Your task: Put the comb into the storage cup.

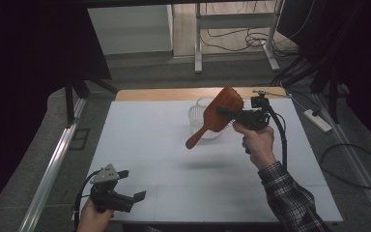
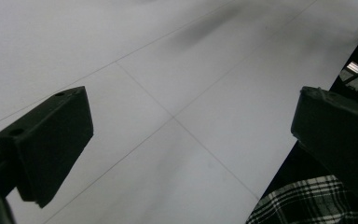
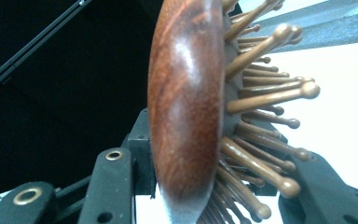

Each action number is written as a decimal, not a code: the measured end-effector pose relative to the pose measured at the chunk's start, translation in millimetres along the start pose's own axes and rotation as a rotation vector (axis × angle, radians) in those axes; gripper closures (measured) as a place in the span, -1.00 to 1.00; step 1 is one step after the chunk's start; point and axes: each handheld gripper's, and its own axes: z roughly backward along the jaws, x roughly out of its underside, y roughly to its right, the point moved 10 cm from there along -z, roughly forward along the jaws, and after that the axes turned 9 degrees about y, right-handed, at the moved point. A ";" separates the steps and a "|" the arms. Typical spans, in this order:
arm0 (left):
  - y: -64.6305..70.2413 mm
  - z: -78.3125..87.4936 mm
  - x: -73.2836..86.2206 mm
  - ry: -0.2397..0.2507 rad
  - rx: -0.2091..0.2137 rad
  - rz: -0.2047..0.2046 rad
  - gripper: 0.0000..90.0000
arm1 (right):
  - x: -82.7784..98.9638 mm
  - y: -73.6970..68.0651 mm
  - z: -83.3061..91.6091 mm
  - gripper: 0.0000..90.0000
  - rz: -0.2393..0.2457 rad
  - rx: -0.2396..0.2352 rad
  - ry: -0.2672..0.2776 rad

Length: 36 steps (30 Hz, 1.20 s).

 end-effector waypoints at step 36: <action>-8.5 30.3 15.6 0.004 -0.080 0.017 -1.00 | -51.2 27.9 -18.1 0.20 0.003 0.095 0.076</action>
